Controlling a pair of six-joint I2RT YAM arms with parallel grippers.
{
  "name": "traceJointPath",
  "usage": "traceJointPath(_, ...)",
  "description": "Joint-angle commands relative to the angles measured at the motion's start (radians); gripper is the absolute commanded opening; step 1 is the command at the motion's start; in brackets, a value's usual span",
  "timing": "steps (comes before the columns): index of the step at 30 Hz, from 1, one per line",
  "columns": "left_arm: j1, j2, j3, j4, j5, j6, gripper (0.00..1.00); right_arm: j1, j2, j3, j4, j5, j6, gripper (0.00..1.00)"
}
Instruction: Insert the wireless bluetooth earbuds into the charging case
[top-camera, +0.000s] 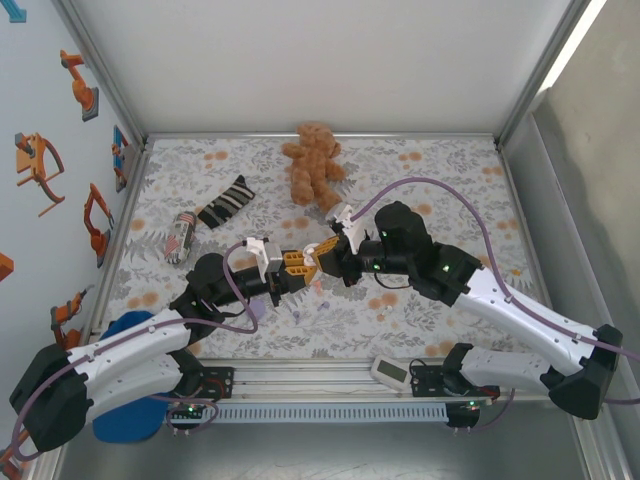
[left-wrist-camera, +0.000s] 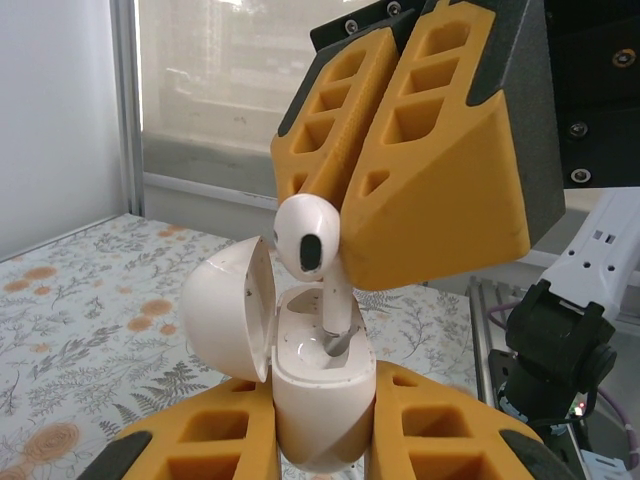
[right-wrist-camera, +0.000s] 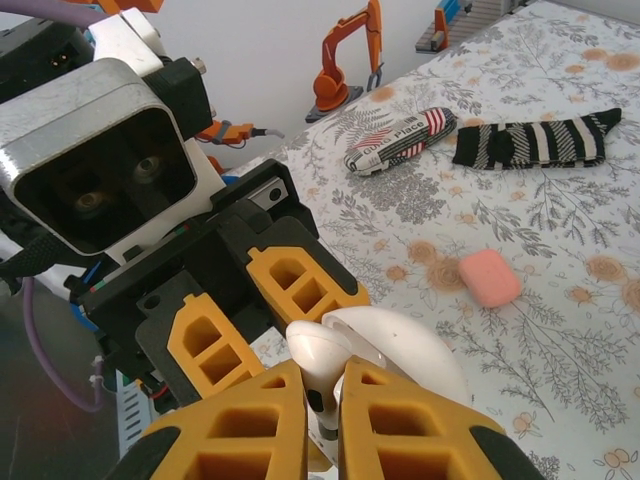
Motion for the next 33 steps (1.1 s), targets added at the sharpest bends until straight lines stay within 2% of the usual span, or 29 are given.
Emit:
traceJointPath(1, -0.003, -0.021, 0.029, 0.012, 0.008, 0.018, 0.00, 0.007, 0.001, -0.002, -0.006, -0.029, 0.011, 0.12)
traceJointPath(8, -0.005, -0.021, 0.030, 0.013, 0.008, 0.017, 0.00, 0.008, 0.010, -0.004, -0.016, -0.022, 0.009, 0.12)
traceJointPath(13, -0.004, -0.024, 0.028, 0.009, 0.008, 0.018, 0.00, 0.008, 0.008, -0.005, -0.033, 0.031, 0.005, 0.12)
traceJointPath(21, -0.008, -0.017, 0.029, 0.017, 0.008, 0.016, 0.00, 0.008, 0.009, -0.026, 0.047, 0.025, 0.028, 0.12)
traceJointPath(33, -0.008, -0.024, 0.029, 0.017, -0.003, 0.015, 0.00, 0.008, -0.009, -0.028, -0.014, 0.037, 0.003, 0.12)
